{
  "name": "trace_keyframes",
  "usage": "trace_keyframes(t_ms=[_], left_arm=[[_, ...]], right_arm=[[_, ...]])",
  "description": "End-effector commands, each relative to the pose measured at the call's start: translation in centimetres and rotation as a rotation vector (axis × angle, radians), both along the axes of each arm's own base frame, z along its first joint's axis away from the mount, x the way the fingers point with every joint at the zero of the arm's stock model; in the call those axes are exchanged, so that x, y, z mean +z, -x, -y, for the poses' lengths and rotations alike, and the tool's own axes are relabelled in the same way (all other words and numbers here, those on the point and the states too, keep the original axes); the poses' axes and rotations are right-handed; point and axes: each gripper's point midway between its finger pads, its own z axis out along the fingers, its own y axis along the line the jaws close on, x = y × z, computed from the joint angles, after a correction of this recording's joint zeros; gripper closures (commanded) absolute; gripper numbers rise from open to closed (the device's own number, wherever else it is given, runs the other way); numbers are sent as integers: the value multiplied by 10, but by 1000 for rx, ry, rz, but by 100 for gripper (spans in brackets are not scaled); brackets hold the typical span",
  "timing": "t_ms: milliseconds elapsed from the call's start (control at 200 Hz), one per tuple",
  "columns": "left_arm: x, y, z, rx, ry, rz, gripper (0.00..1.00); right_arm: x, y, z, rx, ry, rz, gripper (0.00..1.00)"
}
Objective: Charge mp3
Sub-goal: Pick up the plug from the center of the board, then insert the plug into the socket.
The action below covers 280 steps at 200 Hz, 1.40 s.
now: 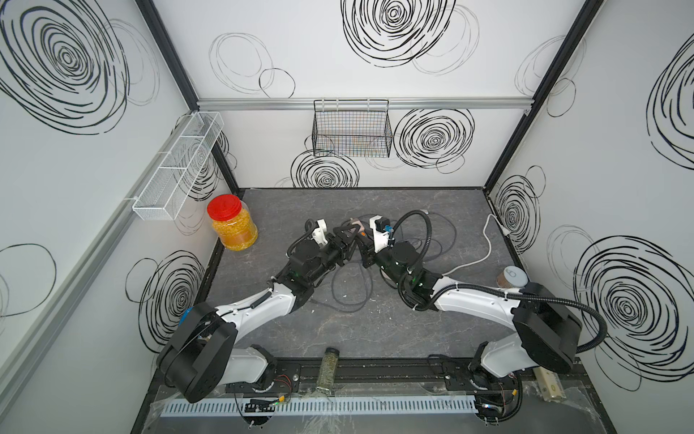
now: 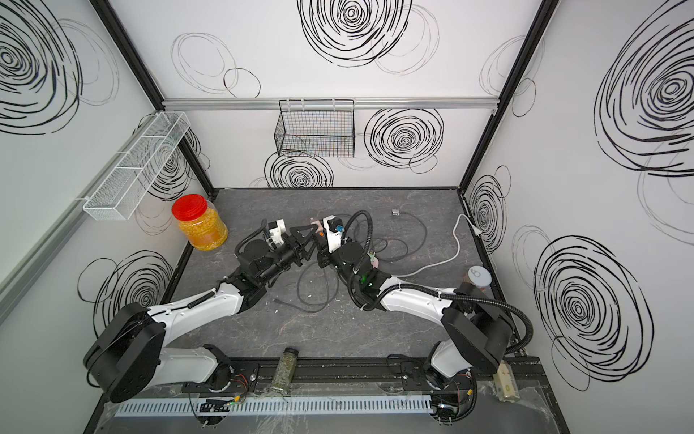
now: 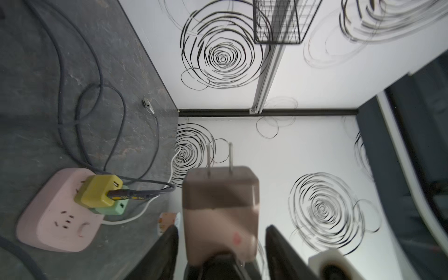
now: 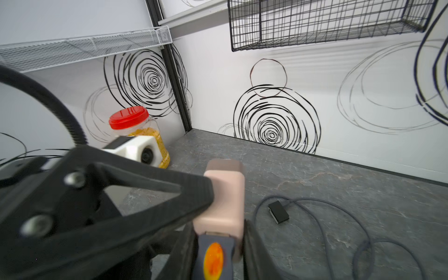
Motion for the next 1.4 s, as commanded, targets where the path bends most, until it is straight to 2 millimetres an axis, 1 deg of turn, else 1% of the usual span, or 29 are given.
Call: trace_keyframes(t_ms=[0,95,180,190,200,255,290,330,365,435,515,530,580,656,761,831,961,1096,1191,1246,1316,1396], left_arm=[[29,3,-9,-7,-10,82,28],[35,-1,-35,53,-69,108,30],[40,-4,-64,125,-157,131,29],[36,-4,-67,133,-179,116,29],[37,-5,-72,146,-193,119,29],[29,-6,-93,206,-313,83,29],[22,-7,-108,246,-405,51,29],[14,-6,-125,289,-507,15,29],[11,-6,-137,317,-585,0,29],[7,-7,-154,354,-698,-13,29],[1,-10,-163,362,-774,-24,29],[0,-10,-163,360,-785,-23,29],[-5,-14,-164,351,-816,-27,29],[-14,-20,-162,322,-849,-40,29],[-28,-26,-155,279,-866,-53,30],[-35,-30,-150,253,-869,-53,30],[-49,-39,-142,207,-884,-61,30],[-62,-48,-130,137,-900,-71,30],[-72,-54,-121,96,-911,-76,30],[-79,-57,-113,70,-914,-75,30],[-88,-61,-99,17,-910,-79,31],[-95,-62,-83,-38,-918,-75,32]], right_arm=[[24,-3,9,-34,23,18,93],[28,5,13,-11,27,-14,94],[29,12,18,1,18,-58,95],[29,13,18,3,16,-63,95],[29,14,19,6,15,-69,95],[30,19,20,23,15,-94,96],[31,21,21,27,12,-134,96],[27,22,23,21,33,-201,96],[27,24,24,20,51,-251,97],[22,27,26,16,92,-340,98],[13,24,31,-7,129,-466,100],[12,22,33,-18,128,-491,100],[0,19,41,-46,154,-596,100],[-1,15,45,-42,165,-687,100],[-4,10,56,-112,163,-782,100],[-5,10,58,-140,162,-843,100],[-10,17,49,-150,211,-947,100],[-30,28,55,-225,283,-1101,100],[-37,37,55,-252,310,-1197,100],[-38,42,56,-273,318,-1244,100],[-39,46,59,-301,323,-1259,100],[-44,51,70,-340,320,-1271,100]])
